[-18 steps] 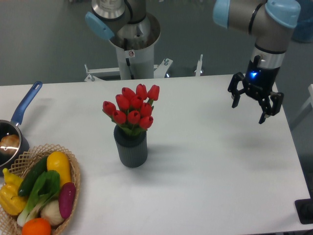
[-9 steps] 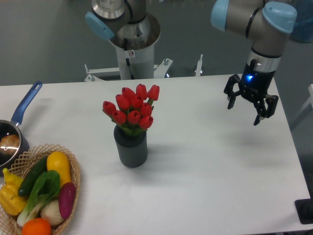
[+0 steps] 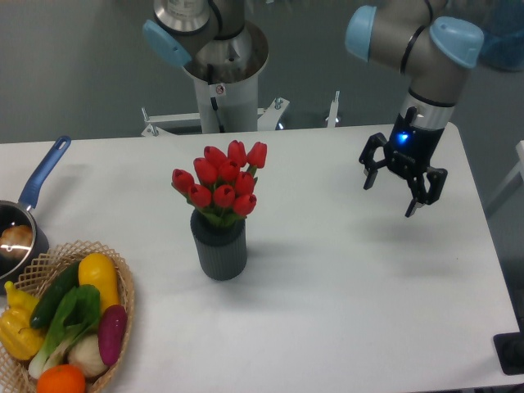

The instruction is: Pick up the flowers from the vase

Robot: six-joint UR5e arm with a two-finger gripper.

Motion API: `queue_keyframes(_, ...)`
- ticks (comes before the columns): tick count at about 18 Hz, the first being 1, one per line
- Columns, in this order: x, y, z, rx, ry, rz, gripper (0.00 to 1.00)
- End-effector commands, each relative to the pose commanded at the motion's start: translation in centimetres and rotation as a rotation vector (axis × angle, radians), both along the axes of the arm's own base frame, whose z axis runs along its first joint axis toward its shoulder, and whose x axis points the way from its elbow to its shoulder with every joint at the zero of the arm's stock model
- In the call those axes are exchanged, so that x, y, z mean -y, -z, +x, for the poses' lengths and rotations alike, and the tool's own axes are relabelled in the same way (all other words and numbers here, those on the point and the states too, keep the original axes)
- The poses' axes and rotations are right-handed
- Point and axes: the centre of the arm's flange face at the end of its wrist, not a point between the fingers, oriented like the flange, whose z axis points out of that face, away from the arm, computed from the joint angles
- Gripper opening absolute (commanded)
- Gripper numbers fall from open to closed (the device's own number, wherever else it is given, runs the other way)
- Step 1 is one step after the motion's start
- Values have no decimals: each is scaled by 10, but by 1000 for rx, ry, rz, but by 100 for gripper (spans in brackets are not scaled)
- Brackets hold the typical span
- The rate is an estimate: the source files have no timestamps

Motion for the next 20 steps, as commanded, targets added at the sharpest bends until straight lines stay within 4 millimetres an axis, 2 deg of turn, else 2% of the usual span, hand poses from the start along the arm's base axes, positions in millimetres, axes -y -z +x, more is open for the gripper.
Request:
queue_keyframes(2, 0, 0, 1, 0, 0, 0, 100)
queue_keyframes(6, 5, 15, 7, 9, 31, -23, 100)
queue_keyframes(9, 8, 20, 12, 3, 48, -99, 100)
queue_keyframes(11, 1, 23, 24, 16, 66, -106, 100)
queue_keyframes(13, -10, 36, 41, 61, 94, -116, 100)
queue_keyframes(15, -7, 49, 52, 94, 96, -114, 100)
queue_keyframes(20, -22, 38, 84, 137, 129, -56, 100)
